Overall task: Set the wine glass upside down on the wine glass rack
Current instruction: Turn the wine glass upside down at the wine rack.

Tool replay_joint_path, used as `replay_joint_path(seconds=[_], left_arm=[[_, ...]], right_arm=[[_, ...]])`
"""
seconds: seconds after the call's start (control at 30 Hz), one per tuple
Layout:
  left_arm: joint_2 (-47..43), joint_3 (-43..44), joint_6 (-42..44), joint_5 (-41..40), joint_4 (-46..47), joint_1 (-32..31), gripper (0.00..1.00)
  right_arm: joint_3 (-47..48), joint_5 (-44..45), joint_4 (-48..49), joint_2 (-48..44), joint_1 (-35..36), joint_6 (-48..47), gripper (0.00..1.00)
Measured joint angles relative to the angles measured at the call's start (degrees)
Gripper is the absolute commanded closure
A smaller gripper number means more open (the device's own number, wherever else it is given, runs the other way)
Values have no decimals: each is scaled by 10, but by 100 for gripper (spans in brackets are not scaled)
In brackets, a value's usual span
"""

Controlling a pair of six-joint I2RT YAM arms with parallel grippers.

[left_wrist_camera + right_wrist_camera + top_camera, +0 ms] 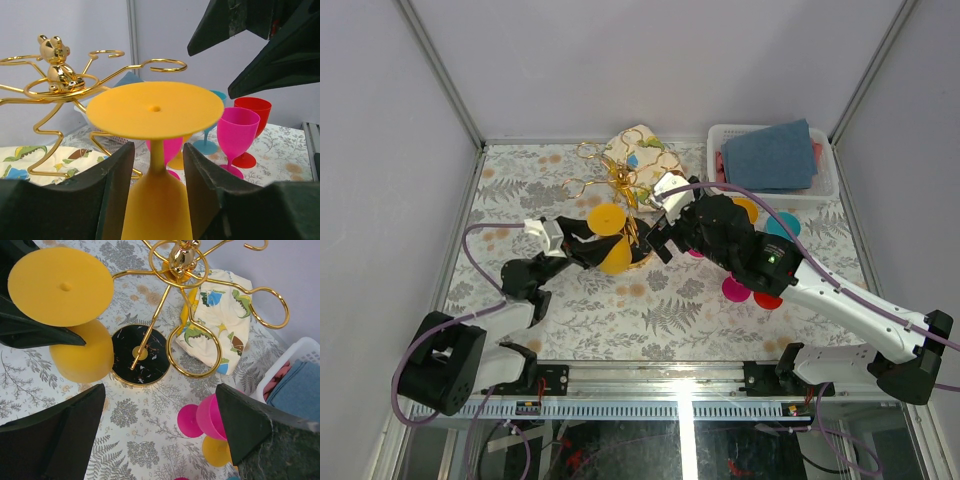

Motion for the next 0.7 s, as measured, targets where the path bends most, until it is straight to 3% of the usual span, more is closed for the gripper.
replay_joint_path(seconds=[0.07,0.33,0.57,0.7], left_arm=[[-2,0,-1,-5,-6,0,47],[-78,-23,-42,-83,-70,0,39],[-270,-80,-89,-192,-233,-1,25],[-393,-82,-106,-256,-364,-3,7]], right_arm=[[0,7,0,-1,0,0,1],[1,39,-7,-5,0,4,2],[39,54,-18,15,0,24,5],[71,70,-17,38,0,41,5]])
